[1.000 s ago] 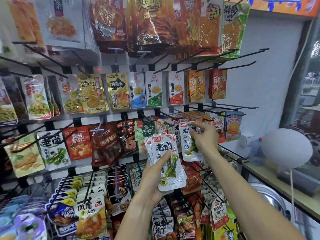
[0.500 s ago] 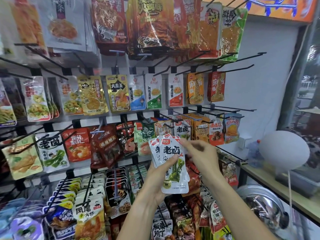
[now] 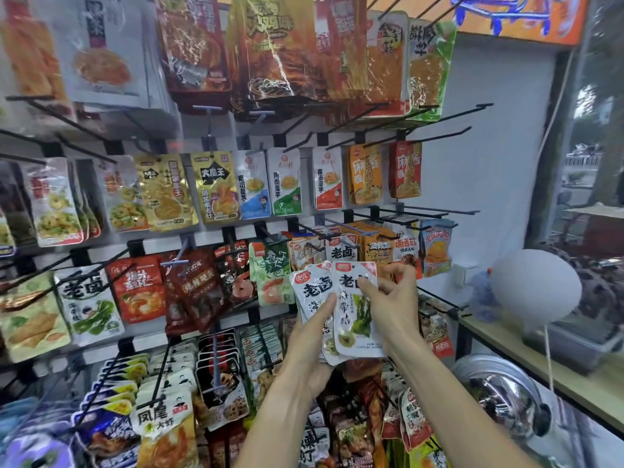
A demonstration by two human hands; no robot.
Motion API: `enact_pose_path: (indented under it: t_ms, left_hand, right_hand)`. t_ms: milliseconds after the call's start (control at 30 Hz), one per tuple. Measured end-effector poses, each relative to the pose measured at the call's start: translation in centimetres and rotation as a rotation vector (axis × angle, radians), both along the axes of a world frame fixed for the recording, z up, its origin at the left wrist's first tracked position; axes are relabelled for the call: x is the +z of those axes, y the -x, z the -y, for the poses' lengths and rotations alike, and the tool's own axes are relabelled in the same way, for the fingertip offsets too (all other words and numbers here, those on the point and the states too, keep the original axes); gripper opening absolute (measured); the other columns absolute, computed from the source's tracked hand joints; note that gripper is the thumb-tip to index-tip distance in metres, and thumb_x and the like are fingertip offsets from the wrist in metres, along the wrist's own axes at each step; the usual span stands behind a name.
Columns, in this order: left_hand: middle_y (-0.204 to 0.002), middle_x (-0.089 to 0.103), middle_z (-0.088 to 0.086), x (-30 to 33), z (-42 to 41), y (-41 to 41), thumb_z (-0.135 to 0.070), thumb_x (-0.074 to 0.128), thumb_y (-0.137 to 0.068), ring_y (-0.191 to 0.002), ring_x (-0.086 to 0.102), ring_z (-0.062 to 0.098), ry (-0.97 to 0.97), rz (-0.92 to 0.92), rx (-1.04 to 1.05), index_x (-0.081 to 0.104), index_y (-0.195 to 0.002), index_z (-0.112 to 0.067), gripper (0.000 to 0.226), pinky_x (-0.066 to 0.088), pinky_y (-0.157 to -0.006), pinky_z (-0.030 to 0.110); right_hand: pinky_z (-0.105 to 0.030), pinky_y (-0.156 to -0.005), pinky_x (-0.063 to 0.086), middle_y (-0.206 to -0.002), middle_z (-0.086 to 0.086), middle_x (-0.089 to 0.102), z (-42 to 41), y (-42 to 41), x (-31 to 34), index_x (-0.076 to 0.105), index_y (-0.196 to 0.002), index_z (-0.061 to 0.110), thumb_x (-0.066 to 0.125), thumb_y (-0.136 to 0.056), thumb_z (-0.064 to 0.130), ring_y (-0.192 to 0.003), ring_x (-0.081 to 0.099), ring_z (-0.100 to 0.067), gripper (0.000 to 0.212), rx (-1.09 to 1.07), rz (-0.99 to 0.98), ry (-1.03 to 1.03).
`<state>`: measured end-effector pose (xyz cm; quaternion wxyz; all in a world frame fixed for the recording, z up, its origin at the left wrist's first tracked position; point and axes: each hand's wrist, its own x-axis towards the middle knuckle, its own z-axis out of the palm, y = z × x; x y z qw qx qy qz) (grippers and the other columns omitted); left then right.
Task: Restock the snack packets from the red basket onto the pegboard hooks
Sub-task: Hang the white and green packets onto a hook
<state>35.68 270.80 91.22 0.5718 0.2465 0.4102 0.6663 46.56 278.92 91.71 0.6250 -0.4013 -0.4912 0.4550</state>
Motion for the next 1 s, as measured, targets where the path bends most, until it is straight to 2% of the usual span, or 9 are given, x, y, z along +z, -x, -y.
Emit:
enact_pose_path:
  t_ms: [100,167,233,400,533,633,667,867,1000]
  left_hand:
    - [-0.127,0.074,0.017,0.3,-0.3,-0.1,-0.028,0.088,-0.082,-0.111,0.074,0.040,0.023,0.050,0.053,0.054,-0.150,-0.016,0.077,0.058,-0.095,0.062]
    - [-0.137,0.068,0.011,0.8,0.0,-0.3,-0.031,0.092,-0.079,-0.110,0.074,0.033,0.037,0.089,0.085,0.045,-0.156,-0.016,0.091,0.066,-0.076,0.054]
    - [-0.122,0.068,0.000,0.8,0.3,-0.1,-0.034,0.090,-0.082,-0.097,0.072,0.020,0.078,0.049,0.140,0.054,-0.145,-0.013,0.075,0.066,-0.060,0.041]
    - [-0.108,0.069,-0.004,0.4,0.8,0.6,-0.029,0.084,-0.088,-0.096,0.065,0.017,0.079,0.026,0.190,0.062,-0.141,-0.019,0.058,0.061,-0.051,0.032]
    - [-0.107,0.064,-0.008,0.8,1.3,1.0,-0.029,0.081,-0.092,-0.095,0.061,0.014,0.045,0.008,0.175,0.055,-0.150,-0.019,0.064,0.058,-0.049,0.030]
    - [-0.147,0.057,0.003,0.5,1.3,1.4,-0.029,0.080,-0.093,-0.140,0.049,0.027,0.003,0.013,0.165,0.044,-0.156,-0.021,0.073,0.051,-0.056,0.033]
    - [-0.149,0.055,0.003,0.4,1.3,1.6,-0.029,0.080,-0.093,-0.143,0.046,0.027,-0.018,0.015,0.157,0.041,-0.157,-0.022,0.076,0.050,-0.057,0.032]
    - [-0.112,0.063,-0.008,0.0,0.9,2.1,-0.027,0.080,-0.092,-0.085,0.053,0.007,-0.053,-0.022,0.126,0.044,-0.151,-0.027,0.068,0.056,-0.048,0.028]
    - [-0.110,0.059,-0.007,0.1,0.6,2.5,-0.027,0.081,-0.091,-0.116,0.056,0.020,-0.084,-0.016,0.092,0.049,-0.133,-0.033,0.053,0.058,-0.070,0.038]
  right_hand:
    - [-0.033,-0.082,0.052,-0.104,0.008,0.066,-1.3,0.4,0.8,0.059,-0.105,0.023,0.074,-0.095,0.013,-0.108,0.066,-0.022,0.020,-0.077,-0.036,-0.056]
    - [-0.033,-0.091,0.050,-0.109,0.010,0.067,-2.3,0.4,1.5,0.067,-0.107,0.023,0.072,-0.097,0.013,-0.115,0.063,-0.019,0.015,-0.090,0.014,-0.100]
    - [-0.033,-0.095,0.048,-0.121,0.006,0.068,-3.3,0.3,2.0,0.070,-0.114,0.026,0.071,-0.098,0.014,-0.121,0.059,-0.015,0.019,-0.095,0.100,-0.119]
    - [-0.031,-0.095,0.045,-0.114,0.011,0.064,-4.5,0.1,2.8,0.073,-0.120,0.022,0.070,-0.098,0.013,-0.116,0.055,-0.011,0.024,-0.131,0.212,-0.144]
    - [-0.030,-0.097,0.045,-0.117,0.008,0.069,-4.8,0.1,3.1,0.074,-0.120,0.021,0.070,-0.097,0.012,-0.118,0.059,-0.013,0.024,-0.164,0.304,-0.182]
    - [-0.037,-0.108,0.047,-0.123,0.007,0.072,-4.9,0.4,3.1,0.075,-0.120,0.021,0.072,-0.095,0.012,-0.122,0.061,-0.014,0.026,-0.173,0.360,-0.216]
    - [-0.038,-0.110,0.047,-0.124,0.006,0.072,-5.0,0.5,3.1,0.075,-0.120,0.021,0.072,-0.095,0.011,-0.123,0.062,-0.015,0.027,-0.180,0.367,-0.214]
    - [-0.041,-0.111,0.047,-0.125,0.004,0.073,-5.5,0.6,3.2,0.077,-0.117,0.020,0.073,-0.094,0.010,-0.125,0.062,-0.019,0.025,-0.226,0.390,-0.162]
    - [-0.028,-0.086,0.051,-0.127,-0.001,0.073,-6.7,2.4,3.4,0.078,-0.114,0.021,0.073,-0.095,0.009,-0.106,0.069,-0.019,0.024,-0.232,0.419,-0.108]
